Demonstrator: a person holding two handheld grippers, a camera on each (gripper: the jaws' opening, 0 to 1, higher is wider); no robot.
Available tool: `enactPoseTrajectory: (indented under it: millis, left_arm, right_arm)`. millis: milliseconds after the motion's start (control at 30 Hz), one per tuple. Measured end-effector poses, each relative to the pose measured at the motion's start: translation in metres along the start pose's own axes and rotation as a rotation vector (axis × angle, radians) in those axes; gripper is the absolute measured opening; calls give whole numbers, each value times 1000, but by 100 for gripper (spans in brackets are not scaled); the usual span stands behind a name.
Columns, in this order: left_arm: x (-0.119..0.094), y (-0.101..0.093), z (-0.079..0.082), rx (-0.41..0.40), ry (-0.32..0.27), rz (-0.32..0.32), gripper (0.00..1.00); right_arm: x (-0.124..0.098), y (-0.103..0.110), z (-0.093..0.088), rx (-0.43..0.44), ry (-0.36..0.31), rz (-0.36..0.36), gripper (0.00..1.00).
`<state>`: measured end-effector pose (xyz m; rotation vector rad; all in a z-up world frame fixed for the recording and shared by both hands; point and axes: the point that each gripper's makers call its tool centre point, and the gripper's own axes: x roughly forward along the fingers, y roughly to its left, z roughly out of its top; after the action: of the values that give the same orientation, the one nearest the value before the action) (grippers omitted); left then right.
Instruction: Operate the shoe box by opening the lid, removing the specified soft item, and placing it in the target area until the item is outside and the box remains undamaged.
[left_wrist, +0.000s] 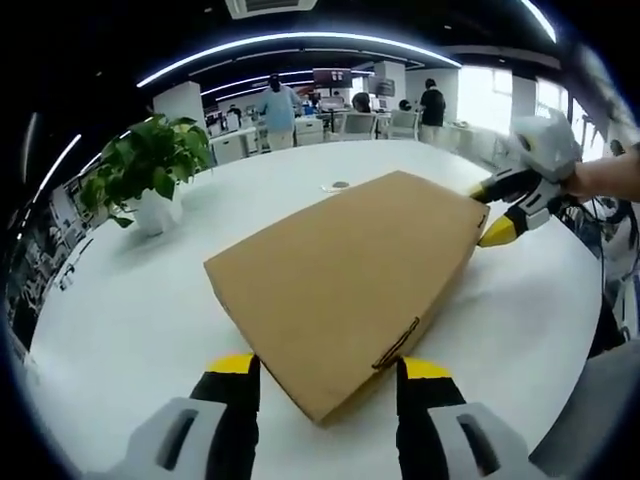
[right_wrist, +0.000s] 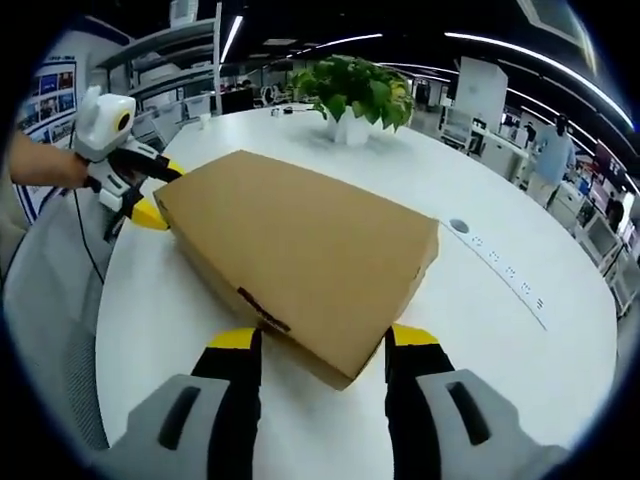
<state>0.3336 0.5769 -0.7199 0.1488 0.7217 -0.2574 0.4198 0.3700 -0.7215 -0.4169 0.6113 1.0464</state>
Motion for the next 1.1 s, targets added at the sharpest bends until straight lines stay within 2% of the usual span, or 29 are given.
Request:
enactPoseTrajectory:
  millis: [400,633,867,1100]
  left_arm:
    - [-9,13,-8,51,22,-56,55]
    - [-13,20,-14,89,53,-93,54]
    - [-20,24,-18,127,86,-126,54]
    - [-27,29,-23,159,112,-156,54]
  right_arm:
    - [-4,26,-1,57,-8,-43,45]
    - [-6,43,-1,86,-7,-73,44]
    - [-11,60,-5,67,22,-81,41]
    - [-12,77,-5,90,16,-99,40]
